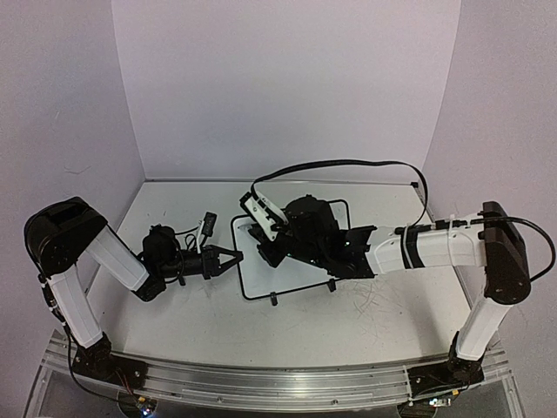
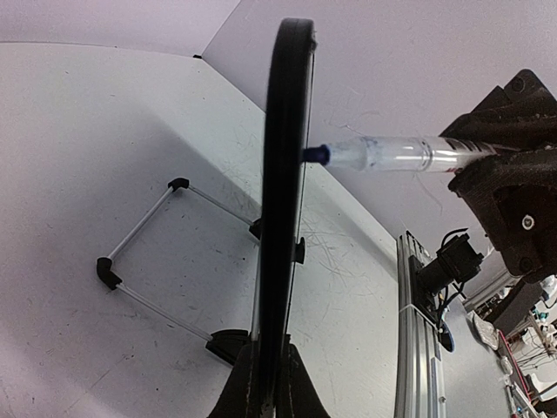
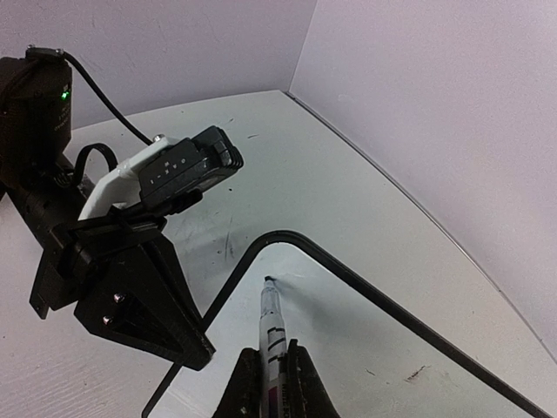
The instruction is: Write a sentence on the whiteboard
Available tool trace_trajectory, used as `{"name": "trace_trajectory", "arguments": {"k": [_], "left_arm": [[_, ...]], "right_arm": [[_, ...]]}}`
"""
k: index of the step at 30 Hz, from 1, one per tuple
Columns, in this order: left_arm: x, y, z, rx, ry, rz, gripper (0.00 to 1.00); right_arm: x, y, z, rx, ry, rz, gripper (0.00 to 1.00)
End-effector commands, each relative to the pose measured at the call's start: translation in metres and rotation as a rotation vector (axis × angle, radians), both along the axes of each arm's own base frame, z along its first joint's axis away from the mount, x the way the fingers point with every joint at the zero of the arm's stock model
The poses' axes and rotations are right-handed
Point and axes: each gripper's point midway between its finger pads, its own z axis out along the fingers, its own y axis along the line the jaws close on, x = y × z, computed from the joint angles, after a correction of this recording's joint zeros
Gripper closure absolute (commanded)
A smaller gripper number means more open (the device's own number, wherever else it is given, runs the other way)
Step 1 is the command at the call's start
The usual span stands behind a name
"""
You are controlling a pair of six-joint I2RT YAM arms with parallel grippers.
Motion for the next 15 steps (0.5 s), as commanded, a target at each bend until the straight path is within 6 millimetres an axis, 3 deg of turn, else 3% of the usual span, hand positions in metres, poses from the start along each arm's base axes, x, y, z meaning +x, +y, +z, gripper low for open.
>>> {"name": "trace_trajectory", "arguments": {"k": [1, 15], "left_arm": [[-0.0015, 0.0069, -0.0015, 0.01, 0.019, 0.021, 1.0], [-0.0016, 0.0072, -0.0014, 0.013, 0.018, 0.022, 1.0]], "right_arm": [[0.0069, 0.0053, 0.0164, 0.048, -0.021, -0.031, 1.0], [0.0037, 0.0057, 0.0124, 0.046, -0.003, -0.017, 1.0]]}}
